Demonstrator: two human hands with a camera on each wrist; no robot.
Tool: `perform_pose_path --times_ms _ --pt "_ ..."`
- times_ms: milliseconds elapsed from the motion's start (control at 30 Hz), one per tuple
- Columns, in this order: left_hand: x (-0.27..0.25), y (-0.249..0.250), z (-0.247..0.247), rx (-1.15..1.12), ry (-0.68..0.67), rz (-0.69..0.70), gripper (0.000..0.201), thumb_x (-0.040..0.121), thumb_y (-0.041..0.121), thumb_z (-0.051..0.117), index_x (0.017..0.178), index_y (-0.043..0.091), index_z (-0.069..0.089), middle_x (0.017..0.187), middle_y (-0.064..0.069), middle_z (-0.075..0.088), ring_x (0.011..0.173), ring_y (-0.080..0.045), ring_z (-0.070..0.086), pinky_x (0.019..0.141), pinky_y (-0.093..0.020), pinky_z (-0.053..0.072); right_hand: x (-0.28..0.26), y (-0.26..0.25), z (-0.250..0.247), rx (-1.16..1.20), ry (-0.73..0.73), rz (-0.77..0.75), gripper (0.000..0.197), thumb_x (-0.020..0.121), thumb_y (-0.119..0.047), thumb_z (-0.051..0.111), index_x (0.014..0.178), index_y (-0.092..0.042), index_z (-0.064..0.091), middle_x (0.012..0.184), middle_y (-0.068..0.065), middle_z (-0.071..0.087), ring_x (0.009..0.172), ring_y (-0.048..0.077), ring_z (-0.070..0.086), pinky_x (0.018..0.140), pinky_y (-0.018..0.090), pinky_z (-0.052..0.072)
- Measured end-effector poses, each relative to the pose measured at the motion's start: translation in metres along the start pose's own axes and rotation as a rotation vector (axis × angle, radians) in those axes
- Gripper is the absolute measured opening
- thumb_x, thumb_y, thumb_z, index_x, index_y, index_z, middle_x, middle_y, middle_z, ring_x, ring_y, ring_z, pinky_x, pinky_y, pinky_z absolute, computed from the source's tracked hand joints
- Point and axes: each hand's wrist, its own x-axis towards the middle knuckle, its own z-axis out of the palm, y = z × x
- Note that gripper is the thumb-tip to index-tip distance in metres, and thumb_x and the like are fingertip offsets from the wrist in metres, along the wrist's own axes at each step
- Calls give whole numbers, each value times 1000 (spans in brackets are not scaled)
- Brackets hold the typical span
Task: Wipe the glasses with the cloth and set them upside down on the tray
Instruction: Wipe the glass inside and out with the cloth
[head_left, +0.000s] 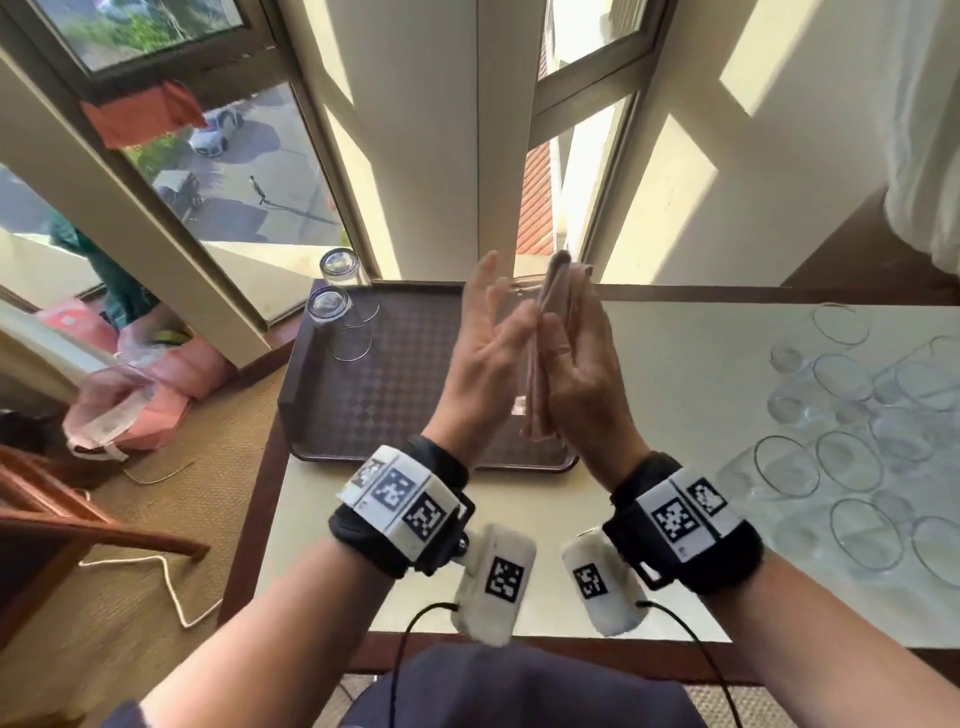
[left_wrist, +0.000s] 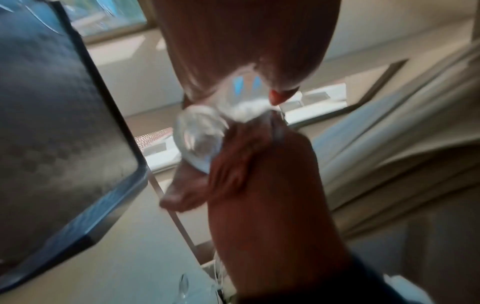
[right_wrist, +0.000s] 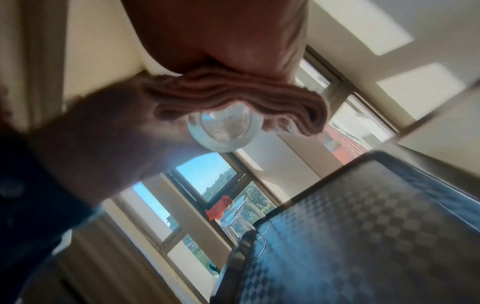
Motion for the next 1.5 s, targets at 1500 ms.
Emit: perform_pose_path --times_ms 1500 --pt "0 2 9 417 195 -82 73 90 55 62 151 28 33 153 -7 43 130 -17 52 103 -32 46 0 8 16 212 -95 266 58 98 -60 38 148 -30 36 143 11 49 129 28 53 105 54 46"
